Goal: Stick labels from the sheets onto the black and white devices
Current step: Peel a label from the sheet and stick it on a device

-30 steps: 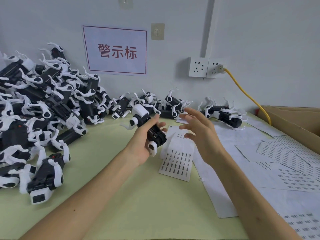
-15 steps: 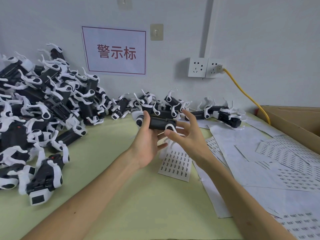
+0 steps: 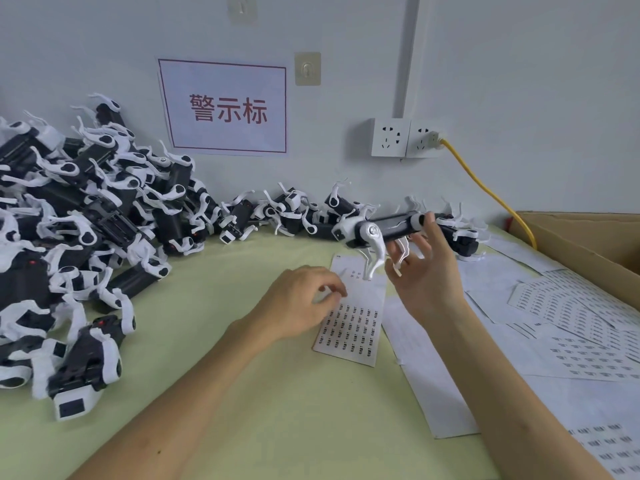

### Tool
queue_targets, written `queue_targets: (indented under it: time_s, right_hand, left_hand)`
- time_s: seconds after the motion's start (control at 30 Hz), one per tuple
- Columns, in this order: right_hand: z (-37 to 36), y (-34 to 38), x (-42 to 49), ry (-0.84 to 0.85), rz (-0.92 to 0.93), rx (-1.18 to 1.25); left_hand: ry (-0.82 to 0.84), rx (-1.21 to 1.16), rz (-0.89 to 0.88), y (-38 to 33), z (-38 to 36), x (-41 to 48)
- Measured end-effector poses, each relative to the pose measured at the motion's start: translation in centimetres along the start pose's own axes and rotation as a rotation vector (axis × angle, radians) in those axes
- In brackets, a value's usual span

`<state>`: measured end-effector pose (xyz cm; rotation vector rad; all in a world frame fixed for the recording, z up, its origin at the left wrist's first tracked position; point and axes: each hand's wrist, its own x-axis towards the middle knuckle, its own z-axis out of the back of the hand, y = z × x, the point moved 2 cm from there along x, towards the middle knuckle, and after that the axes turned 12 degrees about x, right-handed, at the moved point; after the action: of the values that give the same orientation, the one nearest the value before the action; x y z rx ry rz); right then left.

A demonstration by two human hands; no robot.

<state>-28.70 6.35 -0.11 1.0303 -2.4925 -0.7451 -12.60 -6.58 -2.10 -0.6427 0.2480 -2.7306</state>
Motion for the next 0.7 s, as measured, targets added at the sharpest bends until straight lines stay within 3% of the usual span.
queue_targets:
  time_s: [0.07,0.13,0.2,0.37,0.7]
  right_hand:
    - [-0.2,0.0,0.0,0.054,-0.019,-0.072]
    - [-0.8,-0.5,-0.1,0.122,-0.058,-0.226]
    - [-1.3,-0.9,-0.2,0.143,-0.089,-0.374]
    - [-1.9,-1.4,-0.7,0.125,-0.038,-0.529]
    - [-2.4,-1.5,-1.1,0.087,0.073,-0.607]
  left_hand:
    - [0.003,-0.263,0.166,0.8,0.4,0.2]
    - [0.026,-0.679,0.312,0.6,0.9,0.2]
    - [0.087,-0.969,0.372,0.1,1.1,0.4]
    - [0.224,-0.885,0.227,-1.6,0.3,-0.1]
    - [0.034,-0.989,0.27,-2.2,0.2,-0.1]
